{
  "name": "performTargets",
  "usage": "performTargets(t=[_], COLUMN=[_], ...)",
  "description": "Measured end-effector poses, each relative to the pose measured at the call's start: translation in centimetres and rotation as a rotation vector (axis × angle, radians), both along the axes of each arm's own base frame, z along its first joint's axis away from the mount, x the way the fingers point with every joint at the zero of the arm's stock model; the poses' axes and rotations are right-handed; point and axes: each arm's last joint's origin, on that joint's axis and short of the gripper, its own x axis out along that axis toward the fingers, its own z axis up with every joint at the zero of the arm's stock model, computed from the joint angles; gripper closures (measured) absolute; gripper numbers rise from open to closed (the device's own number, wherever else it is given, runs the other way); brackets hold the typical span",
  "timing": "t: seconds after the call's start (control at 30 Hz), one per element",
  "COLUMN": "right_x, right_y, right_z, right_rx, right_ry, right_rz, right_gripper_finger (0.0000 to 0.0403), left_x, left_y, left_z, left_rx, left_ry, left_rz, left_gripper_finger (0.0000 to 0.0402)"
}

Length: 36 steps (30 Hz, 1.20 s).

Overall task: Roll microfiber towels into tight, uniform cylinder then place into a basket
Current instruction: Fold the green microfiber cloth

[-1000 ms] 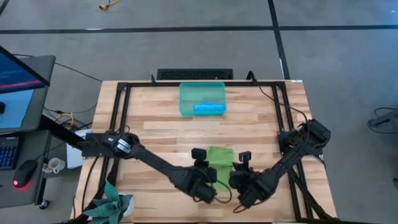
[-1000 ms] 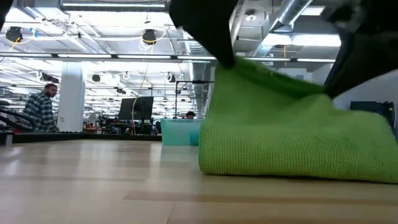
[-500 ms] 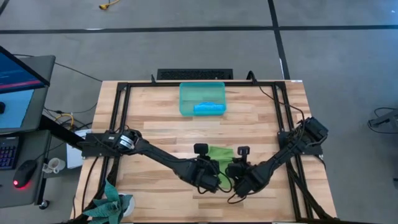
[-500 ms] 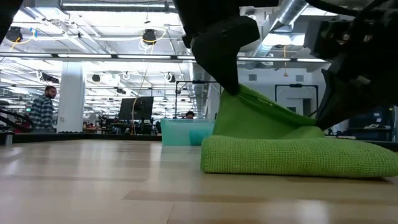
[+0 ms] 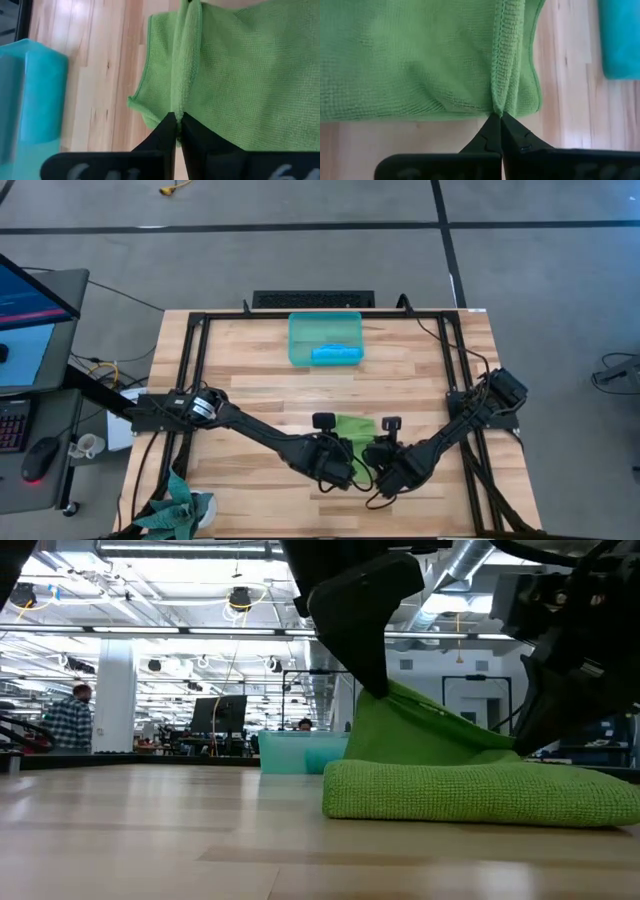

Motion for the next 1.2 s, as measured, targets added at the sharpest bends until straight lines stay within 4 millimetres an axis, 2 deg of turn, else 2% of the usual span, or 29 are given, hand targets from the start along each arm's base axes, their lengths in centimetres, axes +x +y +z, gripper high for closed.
performTargets(t=[0.4, 0.7, 0.97, 1.2], right_x=[0.0, 0.4, 0.6, 0.5], right_y=[-0.2, -0.8, -1.1, -1.4], right_z=[-0.1, -0.2, -0.2, 2.4], right_rx=[0.0, 0.052, 0.081, -0.004], right_ry=[0.014, 0.062, 0.078, 0.155], right_rz=[-0.008, -0.031, -0.054, -0.137], right_gripper_finger=[0.039, 0.0374, 0.0308, 0.0269], left_x=[0.0, 0.0, -0.5, -0.6], left_y=[-0.1, -0.7, -1.9, -2.3], left_z=[-0.1, -0.3, -0.3, -0.3], left_rx=[-0.021, -0.184, -0.202, -0.206], left_ry=[0.031, 0.073, 0.073, 0.069], left_rz=[-0.035, -0.075, -0.107, -0.107], left_gripper_finger=[0.0306, 0.0302, 0.0301, 0.0301])
